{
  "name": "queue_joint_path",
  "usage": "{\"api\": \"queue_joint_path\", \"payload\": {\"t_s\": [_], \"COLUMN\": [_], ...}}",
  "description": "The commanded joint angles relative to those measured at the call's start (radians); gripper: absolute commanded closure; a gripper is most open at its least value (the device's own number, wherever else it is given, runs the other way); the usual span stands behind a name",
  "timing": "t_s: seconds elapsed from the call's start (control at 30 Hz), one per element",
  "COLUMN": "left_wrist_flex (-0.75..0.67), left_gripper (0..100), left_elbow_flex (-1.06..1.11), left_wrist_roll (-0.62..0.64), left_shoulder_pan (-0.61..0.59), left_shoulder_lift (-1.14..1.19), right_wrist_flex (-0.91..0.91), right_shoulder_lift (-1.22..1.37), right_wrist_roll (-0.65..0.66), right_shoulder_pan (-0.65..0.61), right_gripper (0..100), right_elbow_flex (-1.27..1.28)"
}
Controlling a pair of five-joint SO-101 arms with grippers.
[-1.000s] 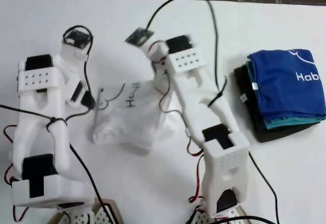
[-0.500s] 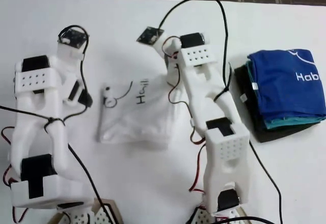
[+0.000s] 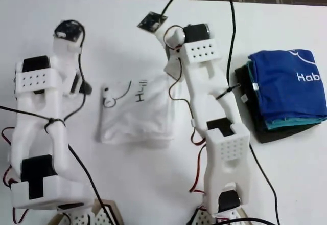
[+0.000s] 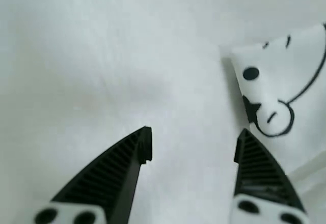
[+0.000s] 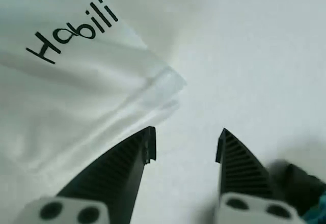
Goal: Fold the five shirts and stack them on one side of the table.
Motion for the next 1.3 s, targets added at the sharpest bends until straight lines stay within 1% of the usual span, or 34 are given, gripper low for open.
{"api": "queue_joint_path", "payload": {"t_s": [0.0,0.03,0.07,0.17,0.23,0.3,0.33,0.4,0.47,0.6,0.73,0.83,0.97,1.07,1.1,1.27], "left_wrist_flex": [-0.092,-0.107,-0.114,-0.115,-0.117,-0.138,-0.153,-0.192,-0.235,-0.321,-0.347,-0.365,-0.402,-0.443,-0.453,-0.479], "left_gripper": [72,72,72,73,82,94,99,96,98,97,97,97,97,97,97,97], "left_elbow_flex": [-0.002,-0.002,-0.002,-0.002,-0.002,0.005,0.021,0.064,0.113,0.196,0.217,0.222,0.229,0.232,0.228,0.179], "left_wrist_roll": [0.081,0.095,0.106,0.146,0.163,0.189,0.203,0.210,0.212,0.218,0.229,0.322,0.535,0.680,0.698,0.698], "left_shoulder_pan": [0.054,0.075,0.095,0.149,0.178,0.206,0.218,0.239,0.249,0.244,0.242,0.232,0.227,0.238,0.242,0.278], "left_shoulder_lift": [-0.037,-0.037,-0.037,-0.037,-0.037,-0.037,-0.037,-0.037,-0.037,-0.037,-0.038,-0.038,-0.015,0.054,0.081,0.195], "right_wrist_flex": [0.016,0.016,0.016,0.008,-0.005,-0.030,-0.045,-0.087,-0.131,-0.242,-0.331,-0.349,-0.351,-0.363,-0.363,-0.366], "right_shoulder_lift": [-0.110,-0.136,-0.163,-0.243,-0.286,-0.325,-0.341,-0.381,-0.429,-0.533,-0.601,-0.611,-0.613,-0.611,-0.613,-0.611], "right_wrist_roll": [-0.170,-0.207,-0.236,-0.267,-0.267,-0.267,-0.267,-0.267,-0.269,-0.275,-0.276,-0.284,-0.465,-0.480,-0.483,-0.482], "right_shoulder_pan": [-0.070,-0.090,-0.105,-0.150,-0.177,-0.197,-0.203,-0.209,-0.209,-0.209,-0.208,-0.205,-0.199,-0.211,-0.217,-0.216], "right_gripper": [95.2,99.4,96.7,97.5,97.6,97.6,97.6,97.6,97.6,97.6,97.6,97.6,97.7,97.7,97.7,97.7], "right_elbow_flex": [0.028,0.061,0.100,0.235,0.327,0.414,0.454,0.534,0.609,0.779,0.924,0.990,1.037,1.049,1.051,1.096]}}
